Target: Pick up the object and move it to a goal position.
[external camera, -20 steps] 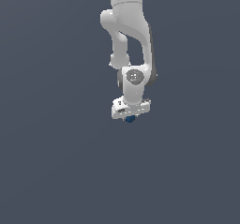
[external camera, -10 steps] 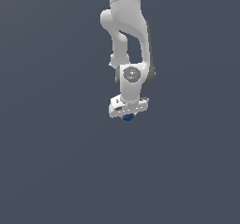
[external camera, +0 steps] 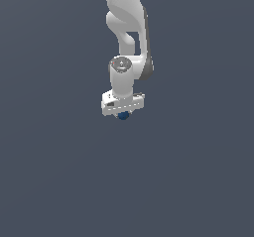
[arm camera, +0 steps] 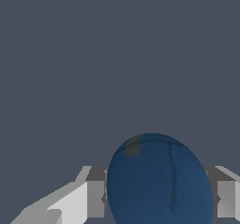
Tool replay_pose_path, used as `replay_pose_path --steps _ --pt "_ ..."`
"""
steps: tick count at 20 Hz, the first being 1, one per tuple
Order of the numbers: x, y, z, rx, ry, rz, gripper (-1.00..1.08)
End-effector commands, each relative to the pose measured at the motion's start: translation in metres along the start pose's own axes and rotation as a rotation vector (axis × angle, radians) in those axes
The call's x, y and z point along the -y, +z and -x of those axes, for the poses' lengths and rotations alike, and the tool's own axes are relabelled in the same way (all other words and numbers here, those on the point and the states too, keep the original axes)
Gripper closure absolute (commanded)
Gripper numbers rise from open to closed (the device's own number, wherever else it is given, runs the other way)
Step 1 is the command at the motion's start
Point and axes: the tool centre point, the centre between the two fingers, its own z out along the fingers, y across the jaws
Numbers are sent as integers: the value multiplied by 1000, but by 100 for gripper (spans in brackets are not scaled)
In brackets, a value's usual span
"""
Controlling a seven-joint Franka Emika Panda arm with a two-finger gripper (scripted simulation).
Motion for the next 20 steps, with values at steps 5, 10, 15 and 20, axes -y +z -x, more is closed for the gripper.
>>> replay_pose_path --steps 5,10,15,20 --pt "-55 -41 38 -2 1 -1 108" --pt "-92 -68 64 -2 0 -1 108" --pt "-120 -89 82 -2 0 -1 108" --pt "-136 -100 91 -2 0 -1 108"
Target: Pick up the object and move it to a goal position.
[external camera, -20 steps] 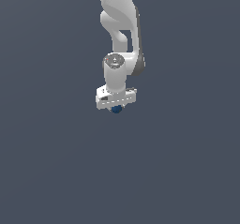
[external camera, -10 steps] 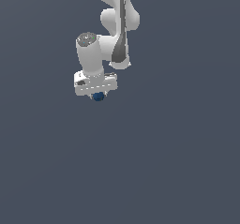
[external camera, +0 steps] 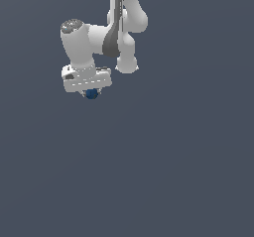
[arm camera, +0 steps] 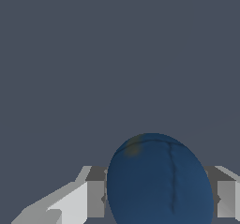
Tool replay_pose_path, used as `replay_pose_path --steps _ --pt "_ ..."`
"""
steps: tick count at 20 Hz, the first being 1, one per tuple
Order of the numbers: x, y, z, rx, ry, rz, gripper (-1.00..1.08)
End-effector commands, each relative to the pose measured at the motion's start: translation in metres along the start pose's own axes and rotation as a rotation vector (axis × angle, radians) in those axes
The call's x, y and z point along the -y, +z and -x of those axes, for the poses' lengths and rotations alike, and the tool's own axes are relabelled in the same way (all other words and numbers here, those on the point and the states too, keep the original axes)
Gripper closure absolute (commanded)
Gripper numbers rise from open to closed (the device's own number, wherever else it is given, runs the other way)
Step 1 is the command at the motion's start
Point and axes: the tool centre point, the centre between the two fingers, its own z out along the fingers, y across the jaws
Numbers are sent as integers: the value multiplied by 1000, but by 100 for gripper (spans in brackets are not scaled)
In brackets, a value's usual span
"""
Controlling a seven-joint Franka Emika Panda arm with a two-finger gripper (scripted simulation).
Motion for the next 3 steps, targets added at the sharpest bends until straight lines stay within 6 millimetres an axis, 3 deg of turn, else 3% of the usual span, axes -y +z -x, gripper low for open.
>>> replay_pose_path --steps 1,3 --pt "-5 -4 3 0 -2 0 108" --pt "-6 -5 4 0 -2 0 108"
